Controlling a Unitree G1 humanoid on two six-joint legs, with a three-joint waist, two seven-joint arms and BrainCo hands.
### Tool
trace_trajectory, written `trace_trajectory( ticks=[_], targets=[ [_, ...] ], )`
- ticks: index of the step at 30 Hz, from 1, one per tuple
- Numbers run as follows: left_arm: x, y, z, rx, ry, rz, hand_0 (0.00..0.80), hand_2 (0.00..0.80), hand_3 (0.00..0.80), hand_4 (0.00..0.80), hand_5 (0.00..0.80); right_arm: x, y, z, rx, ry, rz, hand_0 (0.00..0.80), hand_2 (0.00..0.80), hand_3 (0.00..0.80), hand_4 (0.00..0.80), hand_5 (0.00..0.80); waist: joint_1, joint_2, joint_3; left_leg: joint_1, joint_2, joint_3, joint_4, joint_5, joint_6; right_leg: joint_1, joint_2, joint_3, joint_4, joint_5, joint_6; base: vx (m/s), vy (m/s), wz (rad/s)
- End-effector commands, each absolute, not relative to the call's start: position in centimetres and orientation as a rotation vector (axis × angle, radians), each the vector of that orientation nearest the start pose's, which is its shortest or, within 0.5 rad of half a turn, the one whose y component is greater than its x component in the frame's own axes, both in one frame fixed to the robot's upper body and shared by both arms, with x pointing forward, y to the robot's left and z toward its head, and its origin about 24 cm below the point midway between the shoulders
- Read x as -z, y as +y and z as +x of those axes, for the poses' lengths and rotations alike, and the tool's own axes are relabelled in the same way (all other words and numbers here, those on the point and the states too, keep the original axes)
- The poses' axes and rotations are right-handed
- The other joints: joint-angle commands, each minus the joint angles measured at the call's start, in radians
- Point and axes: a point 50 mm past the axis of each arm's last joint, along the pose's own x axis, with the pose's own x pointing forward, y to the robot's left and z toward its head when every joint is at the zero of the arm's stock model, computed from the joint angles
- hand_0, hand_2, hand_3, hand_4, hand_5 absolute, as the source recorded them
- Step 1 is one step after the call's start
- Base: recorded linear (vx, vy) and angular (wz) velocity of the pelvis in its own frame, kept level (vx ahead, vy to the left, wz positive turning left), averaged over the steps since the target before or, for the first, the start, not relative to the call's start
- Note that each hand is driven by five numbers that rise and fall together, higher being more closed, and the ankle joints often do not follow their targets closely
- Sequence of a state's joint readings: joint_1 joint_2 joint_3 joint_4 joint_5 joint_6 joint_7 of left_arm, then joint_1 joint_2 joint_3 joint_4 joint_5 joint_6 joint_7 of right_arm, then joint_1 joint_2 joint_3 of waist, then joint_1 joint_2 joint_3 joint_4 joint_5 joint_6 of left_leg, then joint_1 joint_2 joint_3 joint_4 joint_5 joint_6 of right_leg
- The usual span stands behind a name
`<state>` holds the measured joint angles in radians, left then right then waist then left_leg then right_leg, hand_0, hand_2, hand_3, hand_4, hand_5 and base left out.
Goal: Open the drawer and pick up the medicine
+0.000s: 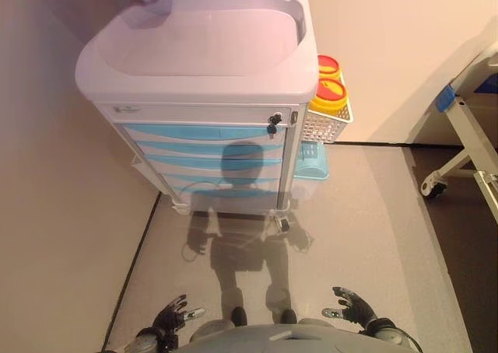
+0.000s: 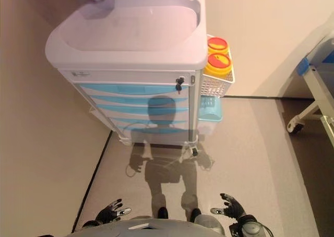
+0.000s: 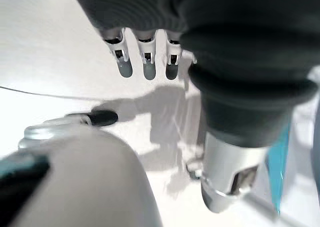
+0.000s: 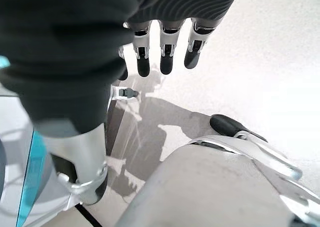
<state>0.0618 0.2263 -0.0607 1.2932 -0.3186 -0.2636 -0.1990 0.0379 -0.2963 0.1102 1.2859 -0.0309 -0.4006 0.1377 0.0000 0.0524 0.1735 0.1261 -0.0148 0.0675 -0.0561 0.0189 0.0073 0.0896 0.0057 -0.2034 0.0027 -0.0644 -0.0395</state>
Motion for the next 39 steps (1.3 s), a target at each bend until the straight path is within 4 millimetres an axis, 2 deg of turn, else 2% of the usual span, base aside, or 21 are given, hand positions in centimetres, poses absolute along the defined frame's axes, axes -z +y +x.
trace_trajectory(
  ticks=[1, 6, 10, 13, 14, 15, 18, 23, 27, 31, 35, 39],
  targets=[
    [15.8, 24.2, 7.4, -0.304, 0.999, -0.186, 0.000, 0.000, 0.000, 0.000, 0.000, 14.2, -25.0, 10.5, -0.064, 0.885, -0.267, 0.000, 0.000, 0.000, 0.000, 0.000, 0.007, -0.029, 0.017, -0.095, -0.060, 0.016, 0.121, -0.119, 0.023, -0.082, -0.077, -0.038, 0.108, -0.044, 0.084, -0.036, 0.072, -0.07],
    [14.7, 25.4, 9.6, -0.412, 0.824, -0.245, 0.000, 0.000, 0.000, 0.000, 0.000, 13.0, -25.8, 12.7, 0.005, 0.781, -0.286, 0.000, 0.000, 0.000, 0.000, 0.000, -0.006, -0.022, 0.090, -0.187, -0.067, 0.037, 0.180, -0.130, 0.037, -0.197, -0.096, -0.027, 0.163, -0.042, 0.078, -0.123, 0.095, -0.23],
    [12.9, 26.4, 12.6, -0.456, 0.607, -0.289, 0.000, 0.000, 0.000, 0.000, 0.000, 12.2, -26.1, 13.9, 0.029, 0.709, -0.268, 0.000, 0.000, 0.000, 0.000, 0.000, -0.023, -0.041, 0.163, -0.332, -0.069, 0.071, 0.353, -0.174, 0.059, -0.350, -0.115, 0.007, 0.290, -0.047, 0.069, -0.115, 0.095, -0.36],
    [11.5, 27.0, 14.9, -0.466, 0.482, -0.322, 0.000, 0.000, 0.000, 0.000, 0.000, 11.7, -26.5, 14.4, 0.047, 0.676, -0.250, 0.000, 0.000, 0.000, 0.000, 0.000, -0.039, -0.056, 0.191, -0.436, -0.068, 0.093, 0.464, -0.207, 0.074, -0.449, -0.109, 0.043, 0.361, -0.050, 0.062, -0.085, 0.078, -0.27],
    [11.0, 27.2, 15.8, -0.466, 0.442, -0.328, 0.000, 0.000, 0.000, 0.000, 0.000, 11.6, -26.7, 14.6, 0.053, 0.668, -0.245, 0.000, 0.000, 0.000, 0.000, 0.000, -0.046, -0.060, 0.197, -0.468, -0.062, 0.103, 0.495, -0.218, 0.077, -0.481, -0.107, 0.053, 0.382, -0.050, 0.060, -0.021, 0.097, -0.24],
    [10.4, 27.4, 16.7, -0.469, 0.401, -0.327, 0.000, 0.000, 0.000, 0.000, 0.000, 11.5, -26.9, 14.7, 0.060, 0.662, -0.239, 0.000, 0.000, 0.000, 0.000, 0.000, -0.051, -0.059, 0.203, -0.485, -0.053, 0.105, 0.528, -0.253, 0.074, -0.503, -0.099, 0.068, 0.415, -0.076, 0.067, -0.007, 0.101, -0.23],
    [8.5, 27.8, 19.4, -0.480, 0.276, -0.363, 0.000, 0.000, 0.000, 0.000, 0.000, 11.0, -27.2, 15.5, 0.081, 0.635, -0.193, 0.000, 0.000, 0.000, 0.000, 0.000, -0.071, -0.066, 0.213, -0.555, -0.033, 0.130, 0.594, -0.280, 0.081, -0.582, -0.085, 0.100, 0.474, -0.083, 0.066, -0.021, 0.098, -0.31],
    [5.9, 27.7, 23.0, -0.465, 0.051, -0.612, 0.000, 0.000, 0.000, 0.000, 0.000, 10.2, -27.2, 17.1, 0.067, 0.600, -0.195, 0.000, 0.000, 0.000, 0.000, 0.000, -0.104, -0.071, 0.225, -0.650, -0.013, 0.150, 0.679, -0.315, 0.088, -0.682, -0.061, 0.145, 0.540, -0.090, 0.062, -0.029, 0.087, -0.34],
    [3.6, 26.8, 25.7, -0.414, -0.140, -0.829, 0.000, 0.000, 0.000, 0.000, 0.000, 9.6, -27.1, 18.1, 0.091, 0.567, -0.184, 0.000, 0.000, 0.000, 0.000, 0.000, -0.120, -0.080, 0.239, -0.715, -0.003, 0.157, 0.750, -0.337, 0.086, -0.739, -0.047, 0.164, 0.573, -0.083, 0.060, -0.016, 0.055, -0.21],
    [0.3, 26.4, 28.3, -0.342, -0.363, -1.036, 0.000, 0.000, 0.000, 0.000, 0.000, 9.2, -27.2, 18.7, 0.112, 0.558, -0.166, 0.000, 0.000, 0.000, 0.000, 0.000, -0.136, -0.093, 0.249, -0.770, 0.008, 0.154, 0.818, -0.360, 0.084, -0.786, -0.035, 0.186, 0.587, -0.067, 0.062, 0.012, 0.058, -0.27],
    [-3.9, 28.4, 30.5, -0.283, -0.599, -1.200, 0.000, 0.000, 0.000, 0.000, 0.000, 9.4, -27.4, 18.1, 0.116, 0.585, -0.149, 0.000, 0.000, 0.000, 0.000, 0.000, -0.158, -0.108, 0.257, -0.806, 0.019, 0.158, 0.864, -0.378, 0.081, -0.815, -0.023, 0.212, 0.584, -0.049, 0.063, 0.024, 0.041, -0.20],
    [-8.9, 30.7, 32.2, -0.240, -0.800, -1.263, 0.000, 0.000, 0.000, 0.000, 0.000, 9.8, -27.6, 17.3, 0.114, 0.619, -0.156, 0.000, 0.000, 0.000, 0.000, 0.000, -0.177, -0.115, 0.261, -0.836, 0.027, 0.162, 0.904, -0.390, 0.075, -0.835, -0.018, 0.227, 0.577, -0.032, 0.063, 0.034, 0.030, -0.12]
  ],
)
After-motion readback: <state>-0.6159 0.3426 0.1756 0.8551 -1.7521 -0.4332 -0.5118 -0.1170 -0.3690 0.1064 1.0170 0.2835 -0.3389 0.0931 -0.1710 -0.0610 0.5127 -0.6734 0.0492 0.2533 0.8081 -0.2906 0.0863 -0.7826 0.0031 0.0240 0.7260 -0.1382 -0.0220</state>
